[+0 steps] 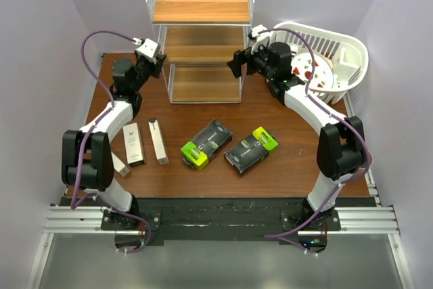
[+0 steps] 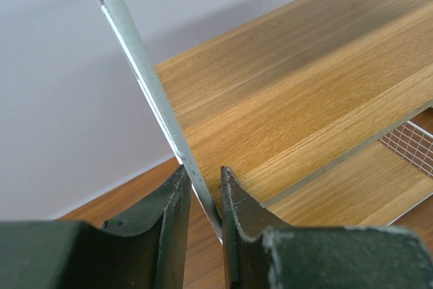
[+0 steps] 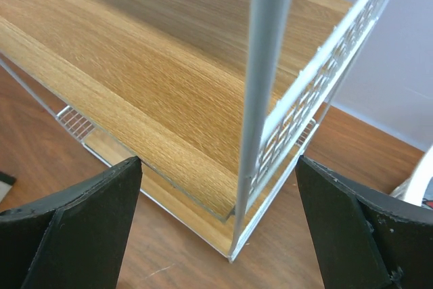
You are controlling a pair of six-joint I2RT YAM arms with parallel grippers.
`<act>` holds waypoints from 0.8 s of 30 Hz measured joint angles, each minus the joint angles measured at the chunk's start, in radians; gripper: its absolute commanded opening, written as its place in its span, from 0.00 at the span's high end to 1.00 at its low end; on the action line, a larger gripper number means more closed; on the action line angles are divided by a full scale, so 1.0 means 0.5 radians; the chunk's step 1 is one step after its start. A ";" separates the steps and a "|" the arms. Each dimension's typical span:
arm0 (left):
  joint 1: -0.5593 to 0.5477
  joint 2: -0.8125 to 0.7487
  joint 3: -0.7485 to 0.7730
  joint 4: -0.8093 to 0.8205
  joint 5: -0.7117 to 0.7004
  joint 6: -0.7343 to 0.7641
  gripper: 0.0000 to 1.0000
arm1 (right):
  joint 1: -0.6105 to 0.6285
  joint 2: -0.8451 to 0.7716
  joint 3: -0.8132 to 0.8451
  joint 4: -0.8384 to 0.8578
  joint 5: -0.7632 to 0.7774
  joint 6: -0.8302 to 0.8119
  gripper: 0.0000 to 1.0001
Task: Place and organize the shaving razors onto the shelf
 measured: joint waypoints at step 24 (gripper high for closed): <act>-0.060 -0.906 -0.490 -0.848 0.188 -0.214 0.19 | -0.055 -0.600 -0.677 -0.453 -0.185 -0.105 0.03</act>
